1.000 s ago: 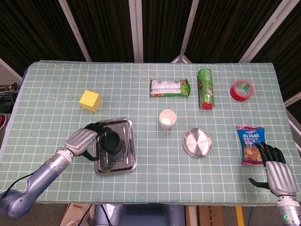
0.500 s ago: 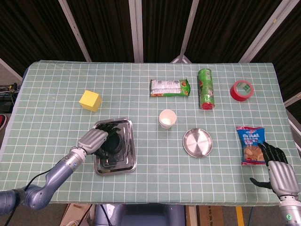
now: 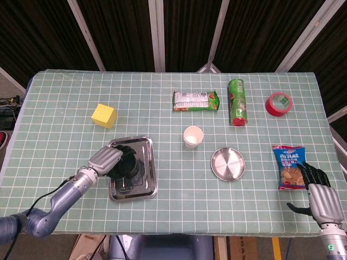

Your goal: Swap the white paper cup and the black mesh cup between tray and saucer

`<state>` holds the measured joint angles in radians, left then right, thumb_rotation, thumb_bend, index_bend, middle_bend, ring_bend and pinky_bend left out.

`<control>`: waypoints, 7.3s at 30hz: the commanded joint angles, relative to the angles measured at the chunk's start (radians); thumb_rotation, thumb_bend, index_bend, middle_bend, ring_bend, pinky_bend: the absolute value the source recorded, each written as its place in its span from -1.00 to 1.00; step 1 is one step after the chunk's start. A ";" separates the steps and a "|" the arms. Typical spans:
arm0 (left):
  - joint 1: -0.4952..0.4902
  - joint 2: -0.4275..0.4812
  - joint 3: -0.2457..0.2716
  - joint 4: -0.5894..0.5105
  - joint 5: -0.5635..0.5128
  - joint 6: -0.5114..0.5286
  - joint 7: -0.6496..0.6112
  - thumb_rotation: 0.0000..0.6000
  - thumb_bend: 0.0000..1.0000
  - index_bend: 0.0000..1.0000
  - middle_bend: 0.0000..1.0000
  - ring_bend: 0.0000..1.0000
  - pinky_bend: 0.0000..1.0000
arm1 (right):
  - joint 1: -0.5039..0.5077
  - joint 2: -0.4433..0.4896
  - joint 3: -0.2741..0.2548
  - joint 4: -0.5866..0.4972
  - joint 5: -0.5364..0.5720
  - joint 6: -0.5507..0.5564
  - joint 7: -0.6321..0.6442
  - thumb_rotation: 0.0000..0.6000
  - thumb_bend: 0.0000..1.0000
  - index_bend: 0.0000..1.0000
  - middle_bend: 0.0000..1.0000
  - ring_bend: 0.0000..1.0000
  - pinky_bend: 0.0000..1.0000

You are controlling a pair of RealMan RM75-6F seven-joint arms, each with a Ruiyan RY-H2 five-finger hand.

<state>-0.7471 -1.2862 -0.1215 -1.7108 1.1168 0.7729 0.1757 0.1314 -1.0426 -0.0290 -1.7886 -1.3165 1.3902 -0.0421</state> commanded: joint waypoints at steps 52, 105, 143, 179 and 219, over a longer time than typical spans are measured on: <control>-0.409 -0.375 -0.087 0.069 -0.499 0.052 0.379 1.00 -0.91 -0.63 -1.00 -1.00 -0.80 | -0.037 0.011 0.069 0.035 0.017 -0.055 0.083 1.00 -0.98 -1.00 -1.00 -0.98 -1.00; -0.557 -0.703 -0.269 0.855 -0.143 -0.145 -0.174 1.00 -0.95 -0.65 -0.94 -1.00 -0.79 | -0.031 -0.028 0.133 0.105 0.205 -0.109 -0.035 1.00 -0.98 -1.00 -1.00 -0.96 -1.00; -0.320 -0.402 -0.209 0.491 0.058 0.151 -0.168 1.00 -0.13 -0.16 -0.12 -0.35 -0.10 | -0.047 -0.023 0.144 0.105 0.179 -0.104 0.028 1.00 -0.98 -1.00 -1.00 -0.88 -1.00; -0.053 -0.137 0.042 0.263 0.262 0.095 -0.409 1.00 -0.90 -0.54 -0.96 -1.00 -0.77 | -0.060 -0.022 0.145 0.080 0.172 -0.081 0.010 1.00 -0.98 -1.00 -1.00 -0.87 -1.00; 0.570 0.072 0.147 0.109 0.416 0.880 -0.093 1.00 -0.89 -0.59 -1.00 -1.00 -0.90 | 0.521 -0.263 0.233 -0.053 -0.001 -0.632 -0.133 1.00 -0.98 -1.00 -1.00 -0.87 -1.00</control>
<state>-0.1777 -1.2137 0.0267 -1.6031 1.5330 1.6545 0.0826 0.6247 -1.2703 0.1906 -1.8445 -1.3558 0.7858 -0.1414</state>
